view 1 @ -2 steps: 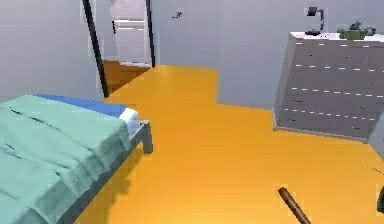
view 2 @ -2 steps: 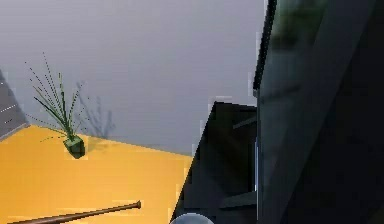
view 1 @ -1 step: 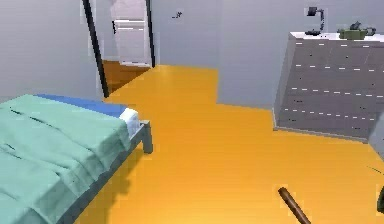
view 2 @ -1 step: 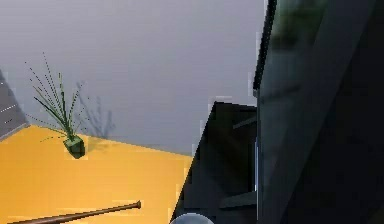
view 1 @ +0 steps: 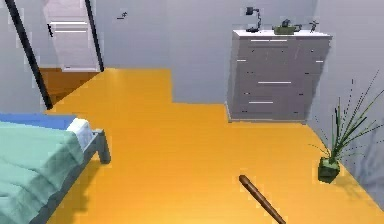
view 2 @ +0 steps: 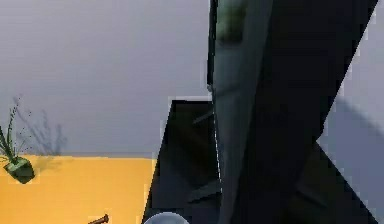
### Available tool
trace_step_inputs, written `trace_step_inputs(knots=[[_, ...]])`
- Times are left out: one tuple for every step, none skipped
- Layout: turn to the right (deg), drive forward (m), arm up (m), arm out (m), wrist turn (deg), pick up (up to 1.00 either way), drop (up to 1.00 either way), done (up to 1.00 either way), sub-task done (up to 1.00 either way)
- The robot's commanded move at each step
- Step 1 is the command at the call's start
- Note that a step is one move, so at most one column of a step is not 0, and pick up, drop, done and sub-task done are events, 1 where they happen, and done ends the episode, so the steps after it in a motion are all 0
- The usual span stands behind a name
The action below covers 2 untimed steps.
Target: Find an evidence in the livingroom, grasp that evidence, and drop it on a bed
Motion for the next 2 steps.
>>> trace_step_inputs(knots=[[45.0,0.0,0.0,0.0,0.0,0.0,0.0,0.0,0.0],[-45.0,0.0,0.0,0.0,0.0,0.0,0.0,0.0,0.0]])
